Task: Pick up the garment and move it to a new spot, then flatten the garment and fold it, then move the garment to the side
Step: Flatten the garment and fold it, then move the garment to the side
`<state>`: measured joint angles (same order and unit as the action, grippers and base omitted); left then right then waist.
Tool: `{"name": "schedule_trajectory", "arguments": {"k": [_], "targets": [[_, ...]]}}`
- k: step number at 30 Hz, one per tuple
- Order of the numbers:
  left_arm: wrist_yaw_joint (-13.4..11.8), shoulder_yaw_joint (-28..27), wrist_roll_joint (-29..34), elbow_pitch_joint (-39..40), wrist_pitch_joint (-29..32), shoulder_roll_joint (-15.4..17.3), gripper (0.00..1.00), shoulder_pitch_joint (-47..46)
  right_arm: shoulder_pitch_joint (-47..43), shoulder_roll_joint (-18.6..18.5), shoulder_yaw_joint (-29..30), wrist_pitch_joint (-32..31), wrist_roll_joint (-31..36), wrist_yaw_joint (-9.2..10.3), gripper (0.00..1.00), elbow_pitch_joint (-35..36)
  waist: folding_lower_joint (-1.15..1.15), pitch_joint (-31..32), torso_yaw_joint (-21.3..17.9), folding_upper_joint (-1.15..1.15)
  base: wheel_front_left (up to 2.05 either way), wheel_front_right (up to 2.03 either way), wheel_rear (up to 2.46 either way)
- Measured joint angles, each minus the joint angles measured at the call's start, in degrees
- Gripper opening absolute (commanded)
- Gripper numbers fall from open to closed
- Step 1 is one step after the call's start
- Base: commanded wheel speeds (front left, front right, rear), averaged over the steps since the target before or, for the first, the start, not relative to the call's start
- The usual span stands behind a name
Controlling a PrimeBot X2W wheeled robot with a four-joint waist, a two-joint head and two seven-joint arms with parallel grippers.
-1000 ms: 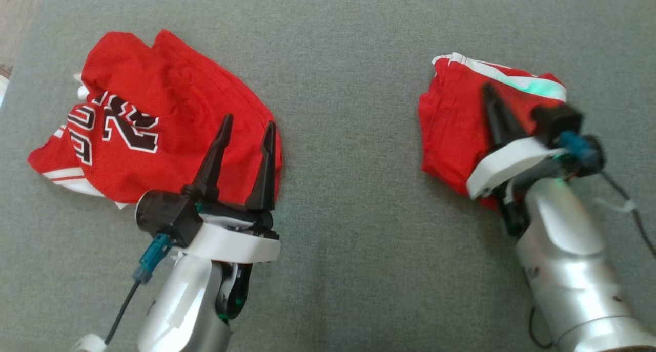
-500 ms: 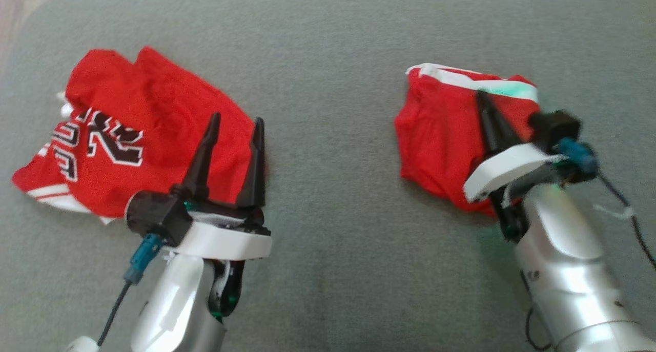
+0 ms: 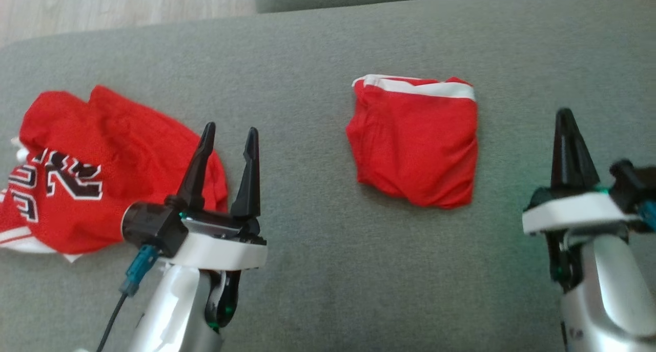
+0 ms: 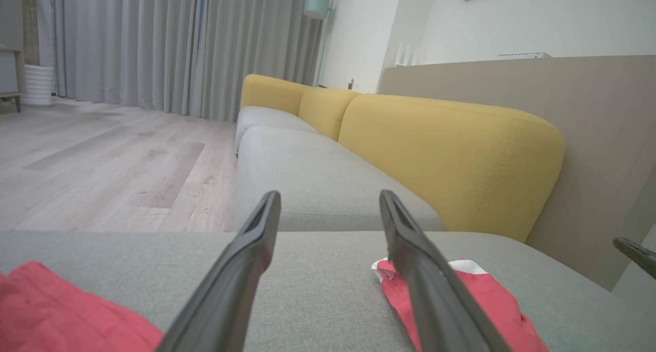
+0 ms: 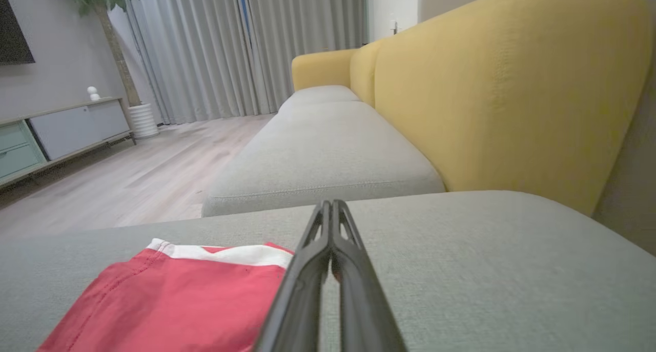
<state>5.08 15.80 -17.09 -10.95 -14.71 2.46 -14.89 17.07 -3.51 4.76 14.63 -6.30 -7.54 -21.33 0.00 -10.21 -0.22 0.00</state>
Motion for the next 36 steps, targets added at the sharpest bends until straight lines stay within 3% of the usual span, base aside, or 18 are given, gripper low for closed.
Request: {"name": "schedule_trajectory", "arguments": {"k": [4, 6, 28, 36], "targets": [[0.0, -0.7, 0.0, -0.1, 0.0, 0.0, 1.00, 0.3, -4.0, 0.5, 0.5, 0.0, -0.6, 0.01, 0.00, 2.5, 0.00, 1.0, -1.2, 0.00, 0.00, 0.00, 0.00], [0.0, -0.7, 0.0, -0.2, 0.0, 0.0, 1.00, 0.5, -5.4, 0.7, 0.6, 0.0, -1.7, 0.00, 1.00, 3.3, 0.00, 1.4, -1.5, 0.00, 0.00, 0.00, 0.00], [0.5, -0.8, 0.5, -1.3, 0.0, 0.0, 1.00, 2.4, -6.1, 0.8, -0.4, 0.0, -2.8, 0.00, 1.00, 4.2, 0.00, 1.0, -1.3, 0.00, 0.00, 0.00, 0.00], [0.6, -0.3, 0.5, -1.4, 0.0, 0.0, 1.00, 2.0, -3.7, 0.8, -0.4, 0.0, -1.1, 0.00, 1.00, 0.4, 0.01, -1.1, 0.8, 0.00, 0.00, 0.00, 0.00]]}}
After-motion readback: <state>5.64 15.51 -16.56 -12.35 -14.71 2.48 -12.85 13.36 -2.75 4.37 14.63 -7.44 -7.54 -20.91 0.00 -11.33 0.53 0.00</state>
